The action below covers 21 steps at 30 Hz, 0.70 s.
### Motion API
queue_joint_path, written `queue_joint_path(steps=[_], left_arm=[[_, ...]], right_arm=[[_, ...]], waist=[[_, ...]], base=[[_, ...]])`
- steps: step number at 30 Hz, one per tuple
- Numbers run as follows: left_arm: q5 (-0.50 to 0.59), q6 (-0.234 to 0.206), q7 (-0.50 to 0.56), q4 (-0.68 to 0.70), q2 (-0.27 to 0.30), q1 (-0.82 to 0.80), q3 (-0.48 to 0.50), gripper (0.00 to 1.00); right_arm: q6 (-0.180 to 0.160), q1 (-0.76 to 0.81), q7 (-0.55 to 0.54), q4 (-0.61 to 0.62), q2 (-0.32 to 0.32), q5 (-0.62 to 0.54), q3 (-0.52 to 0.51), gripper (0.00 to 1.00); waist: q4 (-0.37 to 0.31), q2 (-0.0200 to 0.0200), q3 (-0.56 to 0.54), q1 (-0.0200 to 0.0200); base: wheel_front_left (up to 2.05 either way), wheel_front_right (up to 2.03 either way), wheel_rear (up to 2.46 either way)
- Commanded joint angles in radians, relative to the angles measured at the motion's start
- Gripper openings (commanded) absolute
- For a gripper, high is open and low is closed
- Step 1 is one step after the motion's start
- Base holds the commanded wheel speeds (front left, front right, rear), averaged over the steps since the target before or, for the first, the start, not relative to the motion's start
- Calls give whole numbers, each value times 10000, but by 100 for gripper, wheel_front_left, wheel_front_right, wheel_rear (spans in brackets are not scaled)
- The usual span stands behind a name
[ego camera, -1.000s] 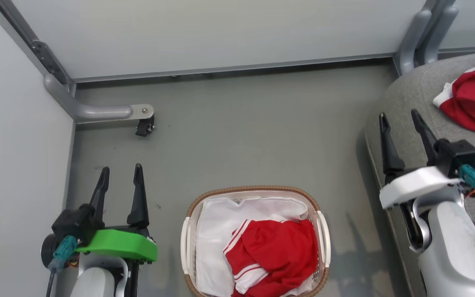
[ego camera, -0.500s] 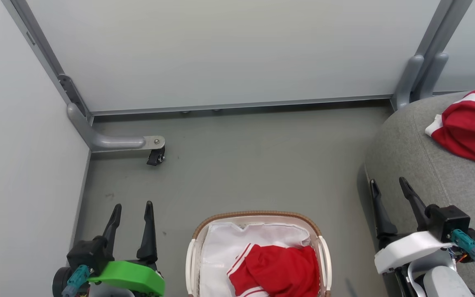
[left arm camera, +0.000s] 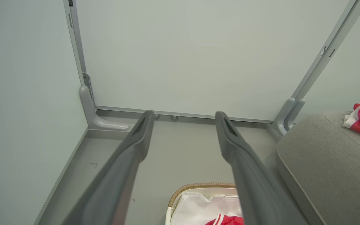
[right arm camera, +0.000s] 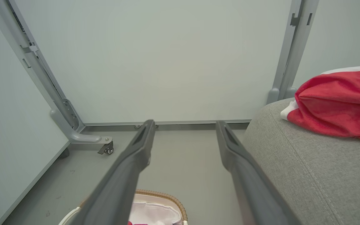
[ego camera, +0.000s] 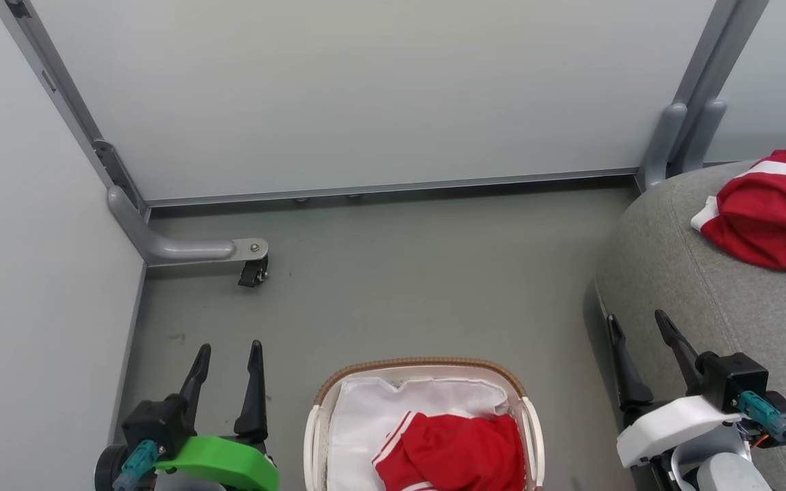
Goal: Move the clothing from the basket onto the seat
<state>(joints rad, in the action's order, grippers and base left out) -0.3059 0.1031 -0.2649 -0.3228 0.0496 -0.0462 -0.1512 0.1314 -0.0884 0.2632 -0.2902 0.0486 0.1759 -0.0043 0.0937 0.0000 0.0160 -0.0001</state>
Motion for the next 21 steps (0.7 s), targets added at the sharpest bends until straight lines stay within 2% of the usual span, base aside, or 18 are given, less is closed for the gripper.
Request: queue_joint_path(steps=[1,21], left_arm=[[38,28,10,4,17,9,-3,100],[224,89,10,5,17,-67,-190,100]], right_arm=[[-14,156,24,-37,36,34,8,100],[-14,47,24,121,36,-114,1,100]], waist=[[2,0,-5,1],[-76,0,53,1]], base=[[0,0,0],[0,0,0]])
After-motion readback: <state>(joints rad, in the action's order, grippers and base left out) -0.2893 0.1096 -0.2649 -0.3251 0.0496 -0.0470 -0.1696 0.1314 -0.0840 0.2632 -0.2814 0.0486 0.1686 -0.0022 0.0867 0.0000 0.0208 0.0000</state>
